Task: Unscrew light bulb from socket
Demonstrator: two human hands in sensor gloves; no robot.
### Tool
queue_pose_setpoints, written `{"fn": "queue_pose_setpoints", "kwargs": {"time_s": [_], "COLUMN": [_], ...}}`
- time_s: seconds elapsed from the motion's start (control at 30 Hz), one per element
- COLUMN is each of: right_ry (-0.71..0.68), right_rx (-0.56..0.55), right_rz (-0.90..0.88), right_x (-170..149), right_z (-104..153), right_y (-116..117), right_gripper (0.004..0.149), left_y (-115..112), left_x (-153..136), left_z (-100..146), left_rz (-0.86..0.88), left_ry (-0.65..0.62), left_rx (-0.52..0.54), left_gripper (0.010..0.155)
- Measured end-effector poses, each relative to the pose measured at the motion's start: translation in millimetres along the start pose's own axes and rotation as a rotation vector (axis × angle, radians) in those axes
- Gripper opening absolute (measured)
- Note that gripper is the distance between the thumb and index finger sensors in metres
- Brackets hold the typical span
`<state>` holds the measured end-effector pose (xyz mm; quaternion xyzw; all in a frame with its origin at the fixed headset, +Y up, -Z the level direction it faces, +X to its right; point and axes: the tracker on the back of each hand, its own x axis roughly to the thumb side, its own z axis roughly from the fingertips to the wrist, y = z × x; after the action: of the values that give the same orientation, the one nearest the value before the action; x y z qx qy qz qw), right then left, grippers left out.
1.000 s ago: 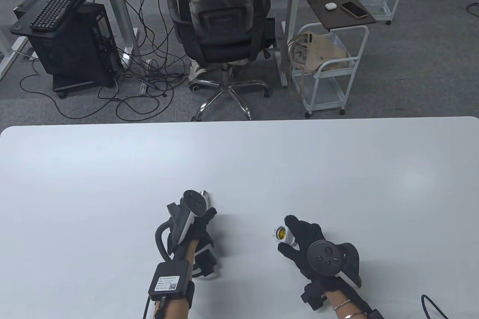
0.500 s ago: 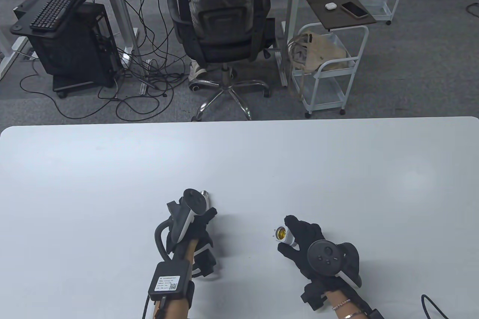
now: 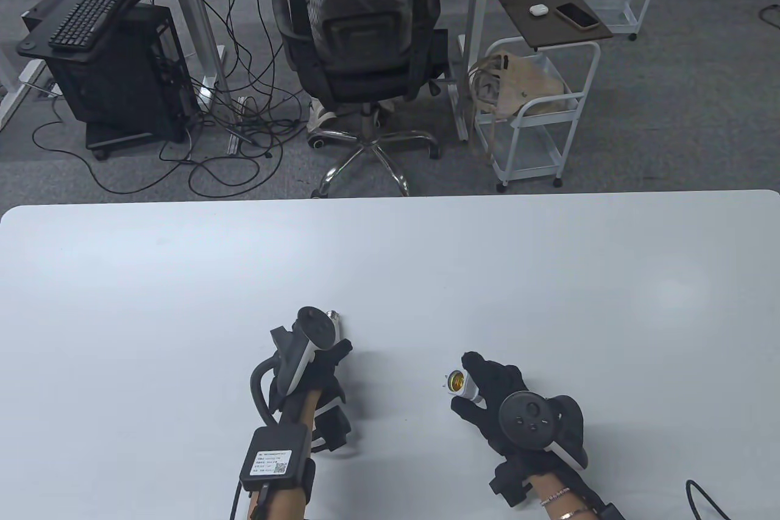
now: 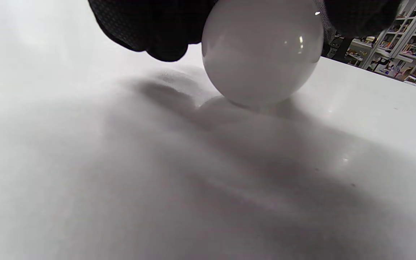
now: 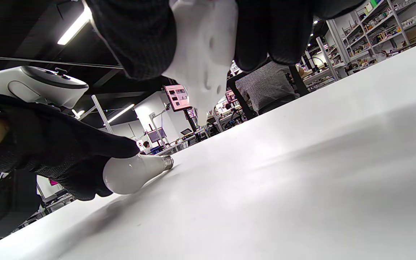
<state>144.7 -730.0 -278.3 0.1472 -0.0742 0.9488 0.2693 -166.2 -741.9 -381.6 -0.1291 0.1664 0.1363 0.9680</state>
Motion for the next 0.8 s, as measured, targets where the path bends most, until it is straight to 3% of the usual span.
{"fn": "queue_pose_setpoints", "kwargs": {"time_s": [0.13,0.33,0.6,0.8], "right_ry": [0.004,0.009,0.021,0.042], "right_rx": [-0.005,-0.011,0.005,0.010], "right_rz": [-0.009,-0.018,-0.023,-0.045], "right_x": [-0.8,-1.7,-3.0,-6.5], "right_z": [-0.2,-0.1,0.7,2.3], "right_y": [-0.8,-1.3,-0.3,-1.9], "right_gripper": [0.071,0.071,0.071,0.070], "left_y": [9.5,17.4,-12.2,-28.8], "left_x": [1.5,6.2,9.3,9.3], "left_z": [11.6,53.4,112.6,131.9], "left_rz": [-0.065,-0.149,-0.173,-0.207], "left_ry": [-0.071,-0.305,-0.507,-0.552], "left_rx": [0.070,0.193,0.197,0.215], "left_gripper": [0.092,0.090,0.088,0.087]}}
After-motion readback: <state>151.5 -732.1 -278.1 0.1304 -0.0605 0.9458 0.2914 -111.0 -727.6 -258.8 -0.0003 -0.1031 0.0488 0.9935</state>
